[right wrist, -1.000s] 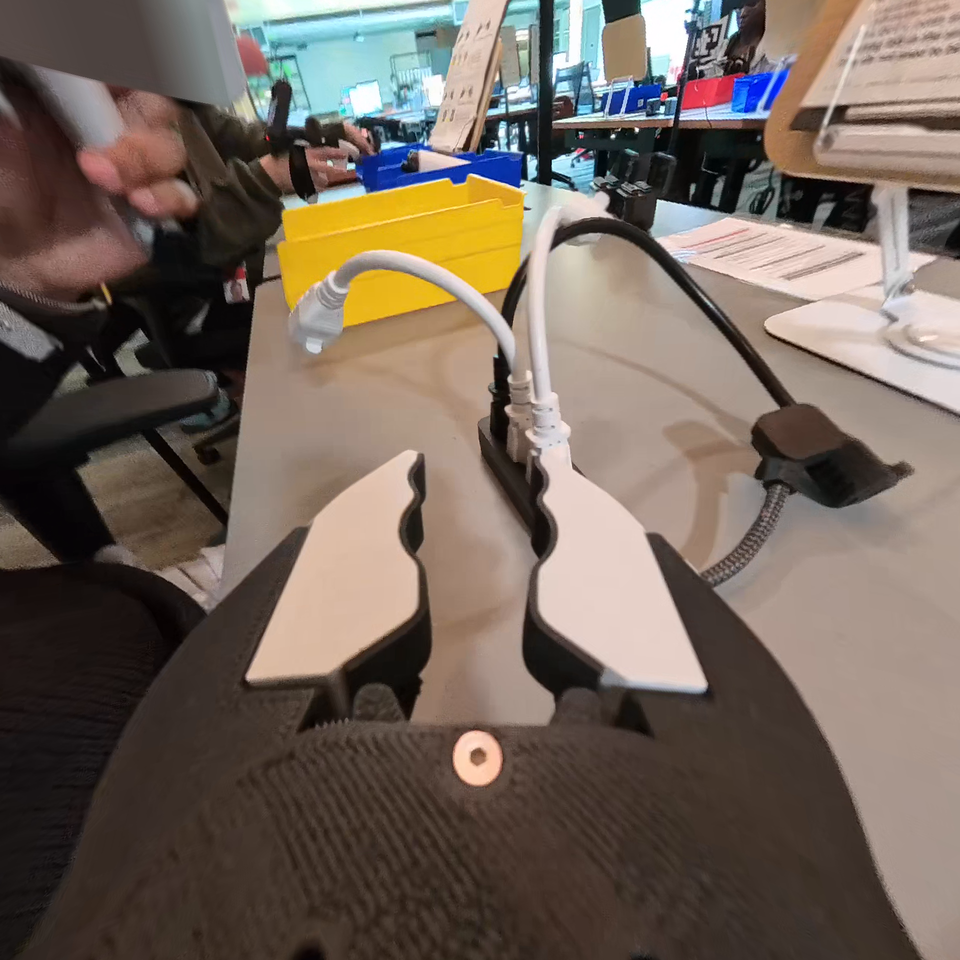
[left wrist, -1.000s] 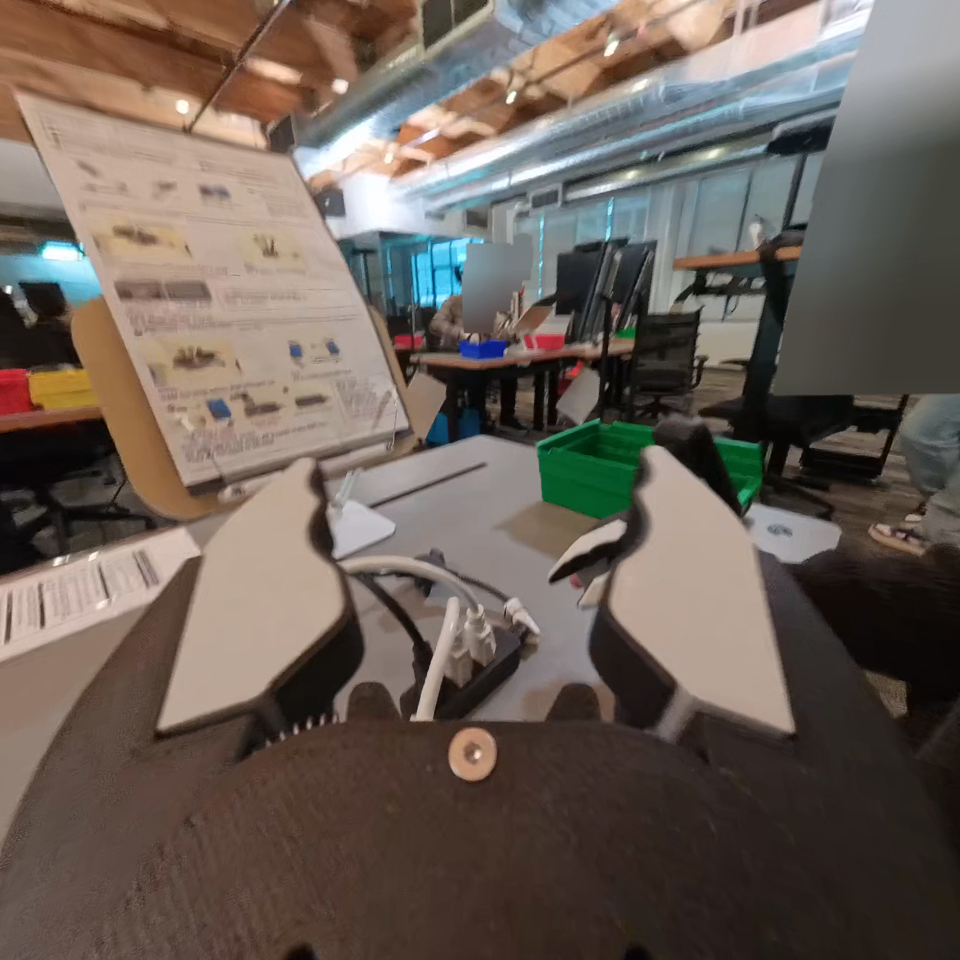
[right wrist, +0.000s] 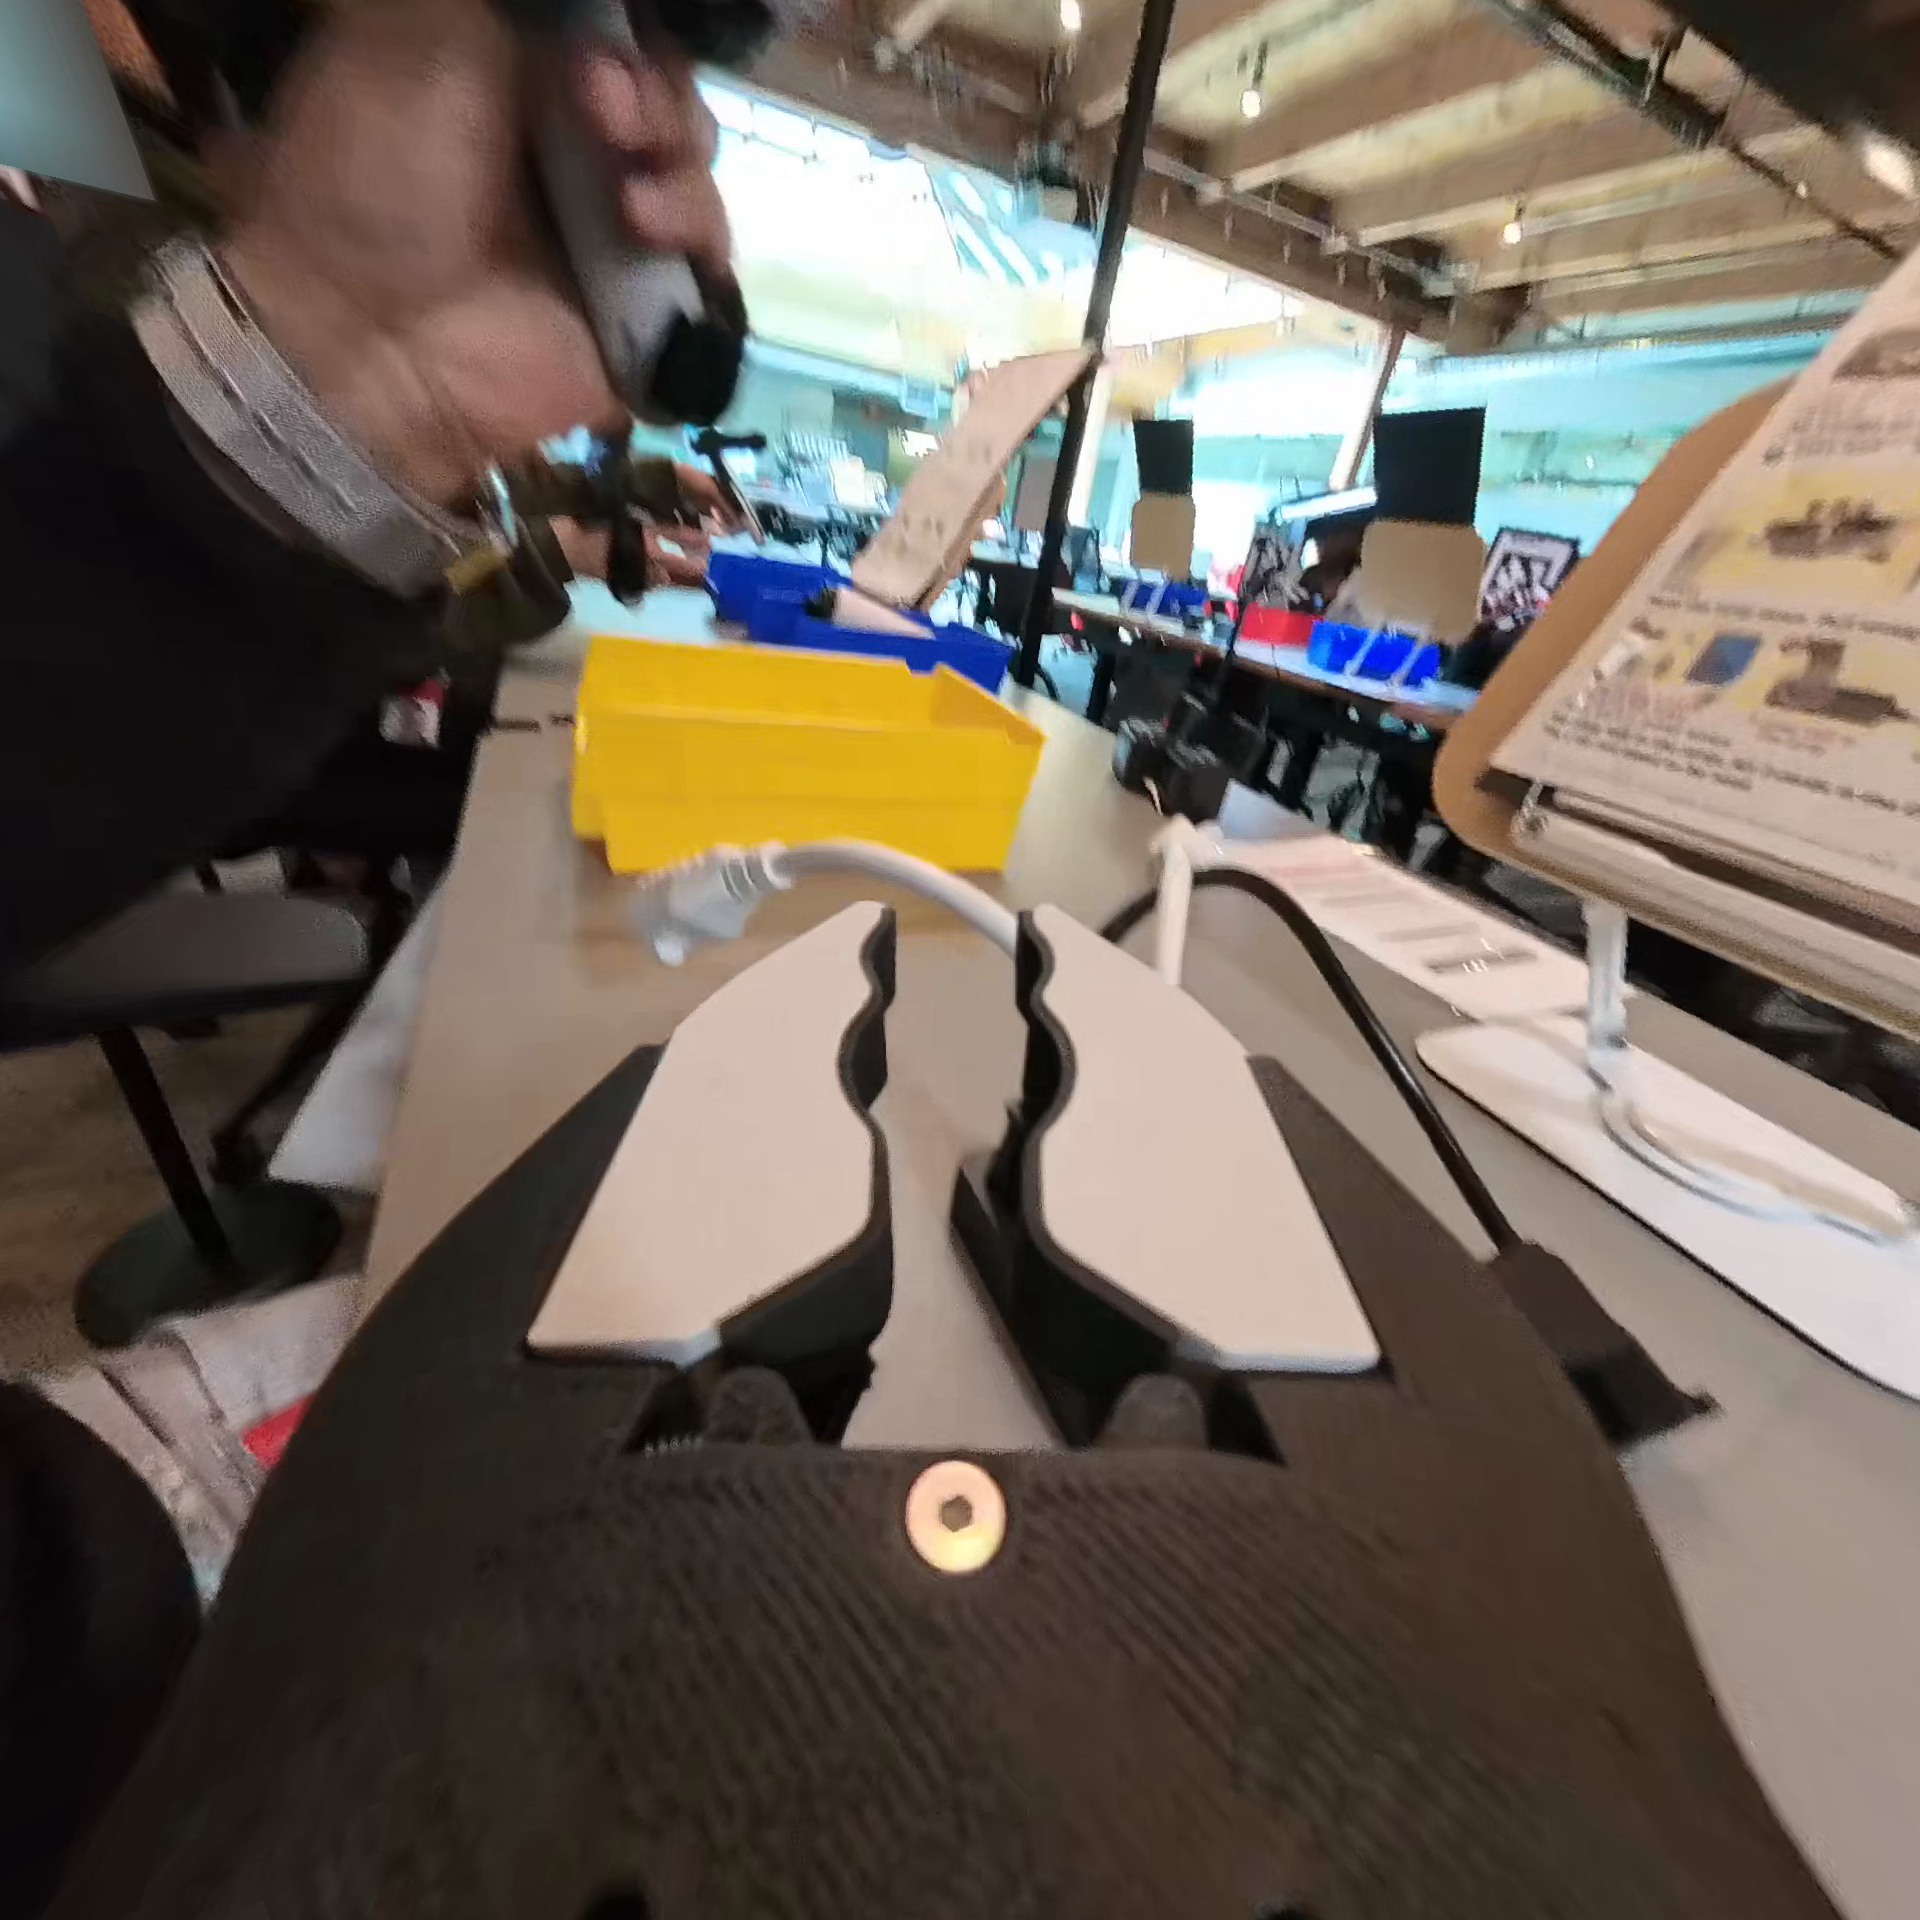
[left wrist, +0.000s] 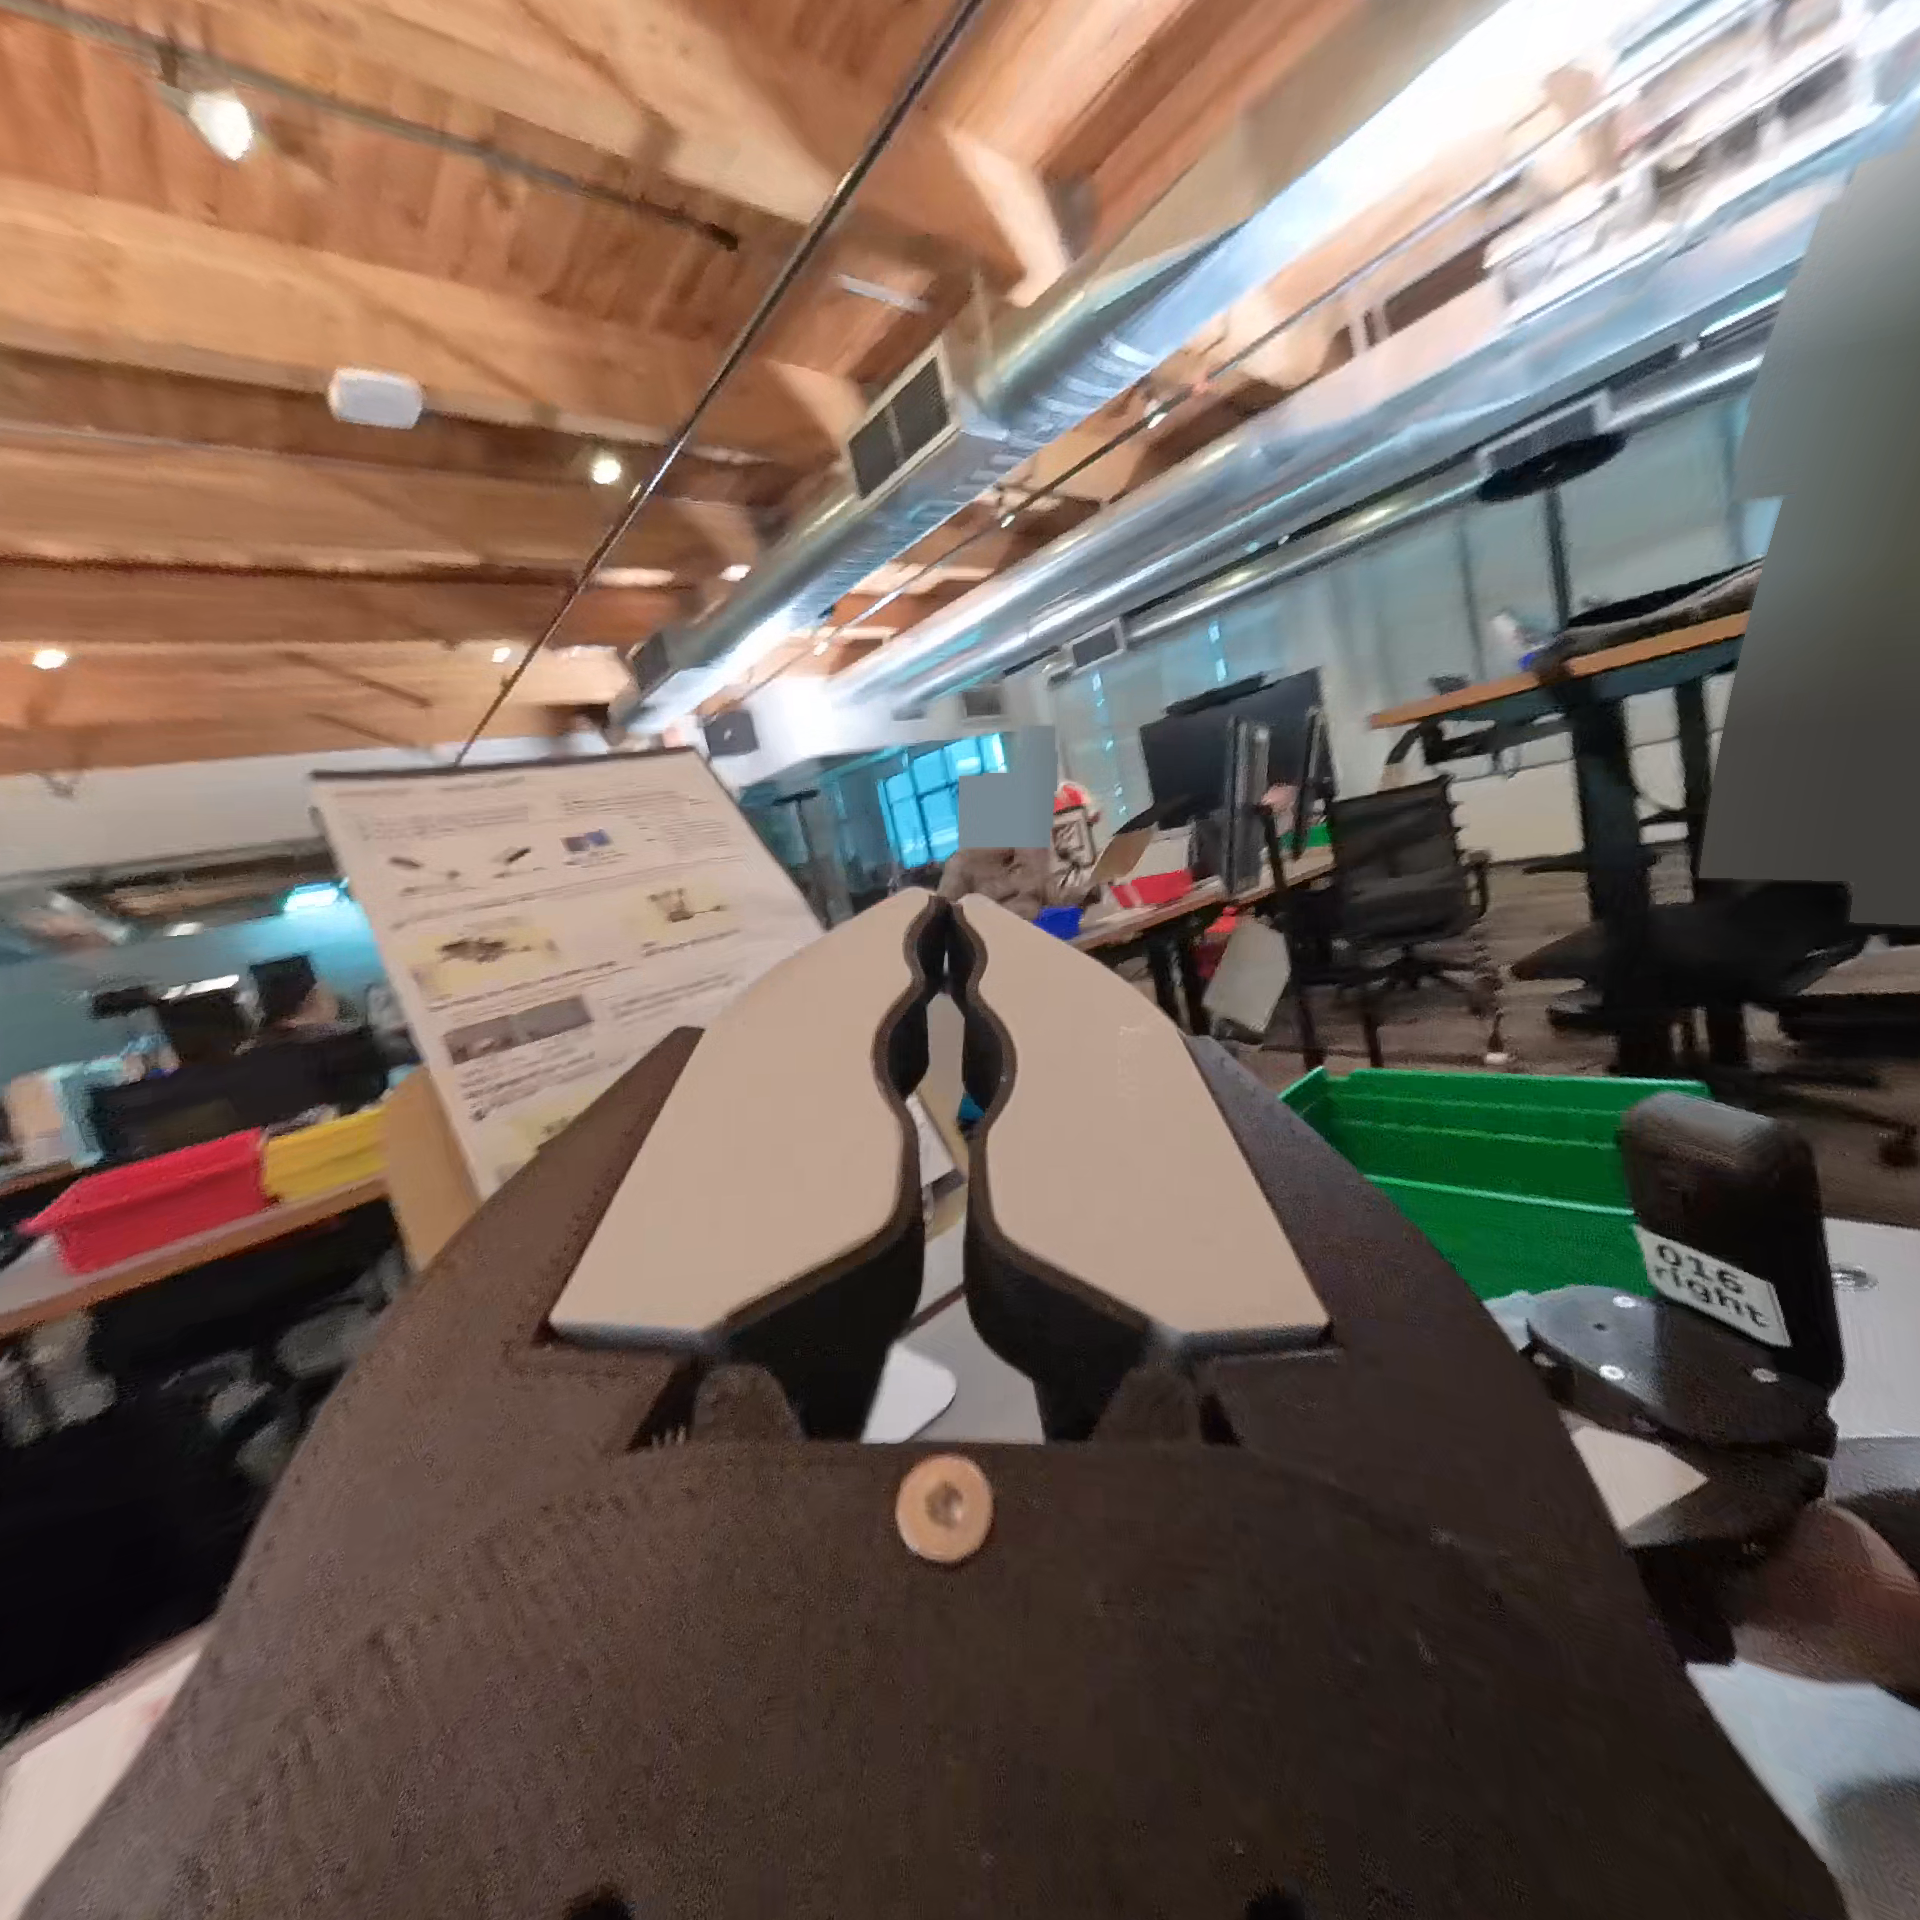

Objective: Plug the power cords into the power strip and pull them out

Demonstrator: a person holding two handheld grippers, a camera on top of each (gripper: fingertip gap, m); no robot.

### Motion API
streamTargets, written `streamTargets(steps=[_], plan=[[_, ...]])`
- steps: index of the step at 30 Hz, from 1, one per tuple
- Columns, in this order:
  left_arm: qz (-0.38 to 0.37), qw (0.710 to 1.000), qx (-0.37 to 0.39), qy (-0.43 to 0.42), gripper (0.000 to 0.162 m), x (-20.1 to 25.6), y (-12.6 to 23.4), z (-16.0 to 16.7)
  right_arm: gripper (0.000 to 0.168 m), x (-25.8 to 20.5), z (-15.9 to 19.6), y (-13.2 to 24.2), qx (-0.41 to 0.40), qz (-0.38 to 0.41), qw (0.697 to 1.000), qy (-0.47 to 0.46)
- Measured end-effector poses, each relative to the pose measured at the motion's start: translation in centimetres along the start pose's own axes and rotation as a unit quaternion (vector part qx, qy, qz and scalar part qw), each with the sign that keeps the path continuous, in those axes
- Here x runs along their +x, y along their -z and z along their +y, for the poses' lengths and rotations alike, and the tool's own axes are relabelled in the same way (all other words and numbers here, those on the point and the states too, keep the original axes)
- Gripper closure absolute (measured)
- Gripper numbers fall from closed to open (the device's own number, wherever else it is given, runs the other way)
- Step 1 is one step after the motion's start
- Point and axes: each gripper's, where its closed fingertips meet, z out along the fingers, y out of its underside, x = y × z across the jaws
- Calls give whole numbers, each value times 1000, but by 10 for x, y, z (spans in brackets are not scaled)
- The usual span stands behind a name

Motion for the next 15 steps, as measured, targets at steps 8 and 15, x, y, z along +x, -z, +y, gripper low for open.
streamTargets(steps=[8, 15], plan=[[36, 993, 21, 108, 36, 15, -27, 32, 149, -15, 18, 2, -20, -34, 999, -10], [26, 999, -15, 32, 99, 20, -23, 31, 150, 11, 28, 17, -42, 3, 999, 5]])
